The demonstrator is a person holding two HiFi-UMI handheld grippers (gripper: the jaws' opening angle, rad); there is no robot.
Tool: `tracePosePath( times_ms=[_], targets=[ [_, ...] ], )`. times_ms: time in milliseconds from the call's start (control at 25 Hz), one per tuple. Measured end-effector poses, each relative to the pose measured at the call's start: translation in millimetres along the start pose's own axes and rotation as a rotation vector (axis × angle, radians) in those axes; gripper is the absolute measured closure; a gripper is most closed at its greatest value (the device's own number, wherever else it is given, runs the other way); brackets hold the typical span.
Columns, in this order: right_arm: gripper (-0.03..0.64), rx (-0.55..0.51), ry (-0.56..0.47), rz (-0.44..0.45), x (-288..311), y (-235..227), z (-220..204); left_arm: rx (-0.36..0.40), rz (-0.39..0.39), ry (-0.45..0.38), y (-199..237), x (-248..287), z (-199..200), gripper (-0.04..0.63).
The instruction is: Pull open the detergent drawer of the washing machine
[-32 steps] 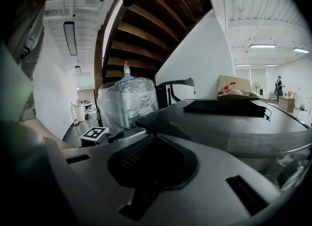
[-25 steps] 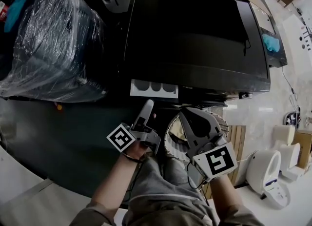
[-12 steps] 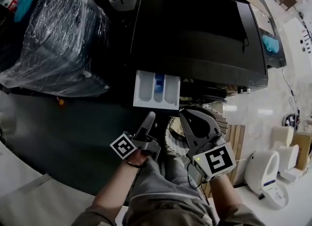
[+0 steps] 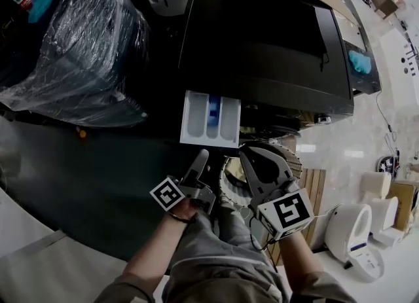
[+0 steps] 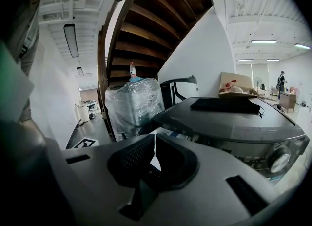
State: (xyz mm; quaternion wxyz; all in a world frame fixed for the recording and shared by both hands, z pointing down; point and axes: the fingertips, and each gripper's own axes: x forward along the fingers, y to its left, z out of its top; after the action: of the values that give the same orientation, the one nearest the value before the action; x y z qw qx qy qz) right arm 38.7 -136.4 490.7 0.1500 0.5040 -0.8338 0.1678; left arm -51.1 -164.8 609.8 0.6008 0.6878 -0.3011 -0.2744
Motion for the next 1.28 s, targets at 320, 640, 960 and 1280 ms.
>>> tracePosePath(
  times_ms=[320, 640, 960, 1280],
  targets=[
    [0.578, -0.027, -0.025, 0.013, -6.8, 1.3, 25.0, 0.106, 0.124, 0.062, -0.8, -11.8, -6.5, 0.14],
    [0.578, -0.066, -0.062, 0.022, -27.9, 3.9, 71.3, 0.36, 0.264, 0.125, -37.3, -27.0, 9.0, 0.253],
    [0.579, -0.122, -0.107, 0.026, -60.4, 14.0, 119.9, 0.657, 0.265, 0.156, -114.4, -32.1, 28.1, 0.411],
    [0.578, -0.153, -0.207, 0.037, -96.9, 25.7, 174.3, 0.97, 0.189, 0.164, -212.1, -26.6, 36.4, 0.506]
  ],
)
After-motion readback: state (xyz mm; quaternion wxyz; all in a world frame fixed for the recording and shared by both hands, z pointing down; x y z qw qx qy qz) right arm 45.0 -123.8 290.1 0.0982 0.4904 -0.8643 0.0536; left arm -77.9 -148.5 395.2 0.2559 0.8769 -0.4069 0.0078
